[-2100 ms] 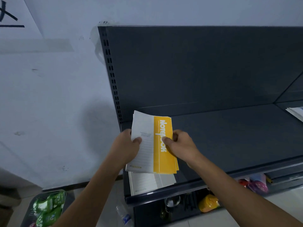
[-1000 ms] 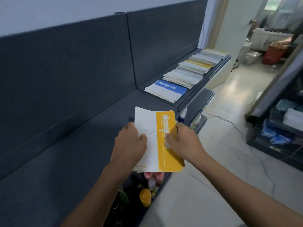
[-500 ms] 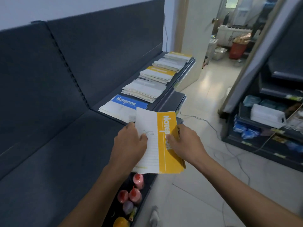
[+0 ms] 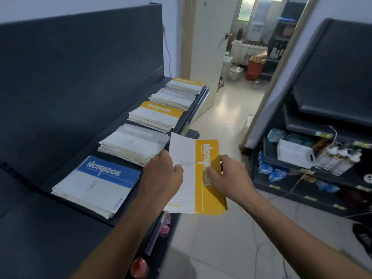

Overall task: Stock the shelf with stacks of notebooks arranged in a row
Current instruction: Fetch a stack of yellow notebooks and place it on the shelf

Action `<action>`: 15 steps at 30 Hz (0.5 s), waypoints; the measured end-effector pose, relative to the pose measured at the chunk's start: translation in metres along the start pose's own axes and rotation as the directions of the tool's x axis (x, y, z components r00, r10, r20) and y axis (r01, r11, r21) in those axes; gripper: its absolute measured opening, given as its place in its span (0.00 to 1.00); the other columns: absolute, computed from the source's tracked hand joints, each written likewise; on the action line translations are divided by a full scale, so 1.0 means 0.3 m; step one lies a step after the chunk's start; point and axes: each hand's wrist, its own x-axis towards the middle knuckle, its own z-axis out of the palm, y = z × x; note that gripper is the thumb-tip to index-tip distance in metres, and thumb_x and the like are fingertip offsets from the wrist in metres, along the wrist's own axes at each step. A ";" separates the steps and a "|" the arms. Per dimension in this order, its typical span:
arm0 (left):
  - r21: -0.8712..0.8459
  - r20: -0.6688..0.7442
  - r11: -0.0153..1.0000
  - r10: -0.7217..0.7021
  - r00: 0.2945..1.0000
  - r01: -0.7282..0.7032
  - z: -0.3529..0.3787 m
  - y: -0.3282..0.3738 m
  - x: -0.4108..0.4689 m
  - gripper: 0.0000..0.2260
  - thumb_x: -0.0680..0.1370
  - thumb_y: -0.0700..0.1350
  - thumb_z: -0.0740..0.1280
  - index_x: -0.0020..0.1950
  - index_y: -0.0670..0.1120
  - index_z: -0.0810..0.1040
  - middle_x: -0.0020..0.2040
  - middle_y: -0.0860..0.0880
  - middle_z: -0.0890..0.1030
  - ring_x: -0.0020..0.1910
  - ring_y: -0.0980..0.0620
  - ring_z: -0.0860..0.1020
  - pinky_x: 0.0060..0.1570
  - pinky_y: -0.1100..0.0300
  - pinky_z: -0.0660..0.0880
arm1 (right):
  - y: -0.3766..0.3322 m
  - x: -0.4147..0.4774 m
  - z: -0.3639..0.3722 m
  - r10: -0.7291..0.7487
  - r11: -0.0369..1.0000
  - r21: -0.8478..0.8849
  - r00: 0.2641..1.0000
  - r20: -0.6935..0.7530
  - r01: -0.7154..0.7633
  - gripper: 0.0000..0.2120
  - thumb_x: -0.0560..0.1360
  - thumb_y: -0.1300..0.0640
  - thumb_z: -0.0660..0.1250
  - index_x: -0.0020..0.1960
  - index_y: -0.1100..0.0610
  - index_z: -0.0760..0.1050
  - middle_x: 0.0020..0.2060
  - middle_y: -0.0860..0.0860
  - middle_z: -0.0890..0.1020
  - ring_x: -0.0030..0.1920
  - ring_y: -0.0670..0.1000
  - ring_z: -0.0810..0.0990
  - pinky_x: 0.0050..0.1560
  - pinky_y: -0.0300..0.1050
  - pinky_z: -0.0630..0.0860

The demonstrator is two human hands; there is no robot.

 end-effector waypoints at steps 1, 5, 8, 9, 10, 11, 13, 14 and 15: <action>0.003 0.008 1.000 0.011 1.000 -0.011 0.019 0.022 0.042 0.10 0.80 0.50 0.63 0.54 0.44 0.72 0.50 0.46 0.79 0.45 0.47 0.78 0.41 0.54 0.74 | 0.018 0.040 -0.014 0.009 1.000 0.005 1.000 -0.006 -0.009 0.17 0.79 0.44 0.66 0.61 0.54 0.73 0.54 0.51 0.81 0.51 0.53 0.80 0.50 0.50 0.78; 0.023 0.013 0.998 0.051 0.999 -0.051 0.092 0.124 0.207 0.09 0.80 0.49 0.63 0.53 0.43 0.72 0.49 0.47 0.79 0.45 0.48 0.77 0.41 0.56 0.71 | 0.087 0.203 -0.073 0.036 0.999 0.038 0.999 -0.024 -0.035 0.17 0.78 0.45 0.66 0.61 0.54 0.74 0.53 0.51 0.82 0.52 0.53 0.80 0.52 0.52 0.79; 0.056 0.008 0.997 0.060 0.998 -0.060 0.155 0.212 0.333 0.10 0.80 0.49 0.62 0.54 0.43 0.72 0.50 0.46 0.79 0.47 0.46 0.77 0.43 0.55 0.72 | 0.149 0.340 -0.122 0.039 0.998 0.046 0.999 -0.016 -0.039 0.17 0.78 0.45 0.66 0.60 0.55 0.74 0.53 0.50 0.82 0.51 0.53 0.81 0.53 0.53 0.79; 0.058 0.002 0.996 0.061 0.998 -0.061 0.179 0.244 0.374 0.10 0.79 0.50 0.63 0.54 0.43 0.72 0.50 0.46 0.79 0.47 0.45 0.78 0.44 0.53 0.73 | 0.173 0.391 -0.140 0.034 0.998 0.045 0.999 -0.012 -0.034 0.16 0.78 0.44 0.66 0.60 0.54 0.75 0.52 0.50 0.82 0.51 0.53 0.81 0.53 0.52 0.79; 0.053 -0.005 0.997 0.063 0.998 -0.063 0.201 0.278 0.416 0.10 0.79 0.50 0.63 0.54 0.43 0.72 0.50 0.45 0.79 0.48 0.45 0.78 0.45 0.52 0.74 | 0.196 0.445 -0.162 0.028 0.999 0.045 1.000 -0.007 -0.028 0.16 0.78 0.44 0.66 0.59 0.54 0.75 0.52 0.50 0.82 0.50 0.53 0.81 0.52 0.52 0.79; 0.047 -0.010 0.997 0.063 0.998 -0.063 0.223 0.313 0.460 0.11 0.79 0.50 0.63 0.54 0.43 0.72 0.50 0.45 0.79 0.48 0.44 0.78 0.46 0.51 0.75 | 0.219 0.502 -0.184 0.021 0.999 0.046 1.000 -0.003 -0.021 0.16 0.78 0.44 0.66 0.58 0.54 0.75 0.51 0.50 0.82 0.50 0.53 0.81 0.52 0.52 0.79; 0.032 -0.017 0.998 0.052 0.999 -0.051 0.267 0.385 0.549 0.11 0.79 0.51 0.64 0.54 0.44 0.72 0.51 0.45 0.79 0.48 0.45 0.78 0.47 0.50 0.77 | 0.265 0.613 -0.234 0.005 0.999 0.052 1.000 0.009 -0.005 0.15 0.78 0.44 0.66 0.58 0.54 0.74 0.50 0.49 0.82 0.48 0.52 0.81 0.51 0.51 0.79; 0.026 -0.018 0.999 0.040 0.999 -0.039 0.288 0.420 0.590 0.12 0.79 0.52 0.64 0.54 0.44 0.72 0.51 0.46 0.79 0.49 0.45 0.78 0.48 0.49 0.78 | 0.289 0.664 -0.260 -0.005 0.998 0.058 1.000 0.022 0.004 0.14 0.78 0.45 0.66 0.57 0.53 0.74 0.50 0.49 0.82 0.48 0.51 0.81 0.50 0.51 0.79; 0.022 -0.022 0.999 0.030 0.999 -0.030 0.312 0.453 0.631 0.12 0.78 0.52 0.64 0.55 0.44 0.73 0.52 0.46 0.80 0.49 0.45 0.79 0.49 0.48 0.78 | 0.313 0.714 -0.284 -0.013 0.998 0.068 0.999 0.035 0.011 0.13 0.78 0.45 0.66 0.57 0.53 0.74 0.49 0.48 0.82 0.47 0.51 0.81 0.48 0.49 0.79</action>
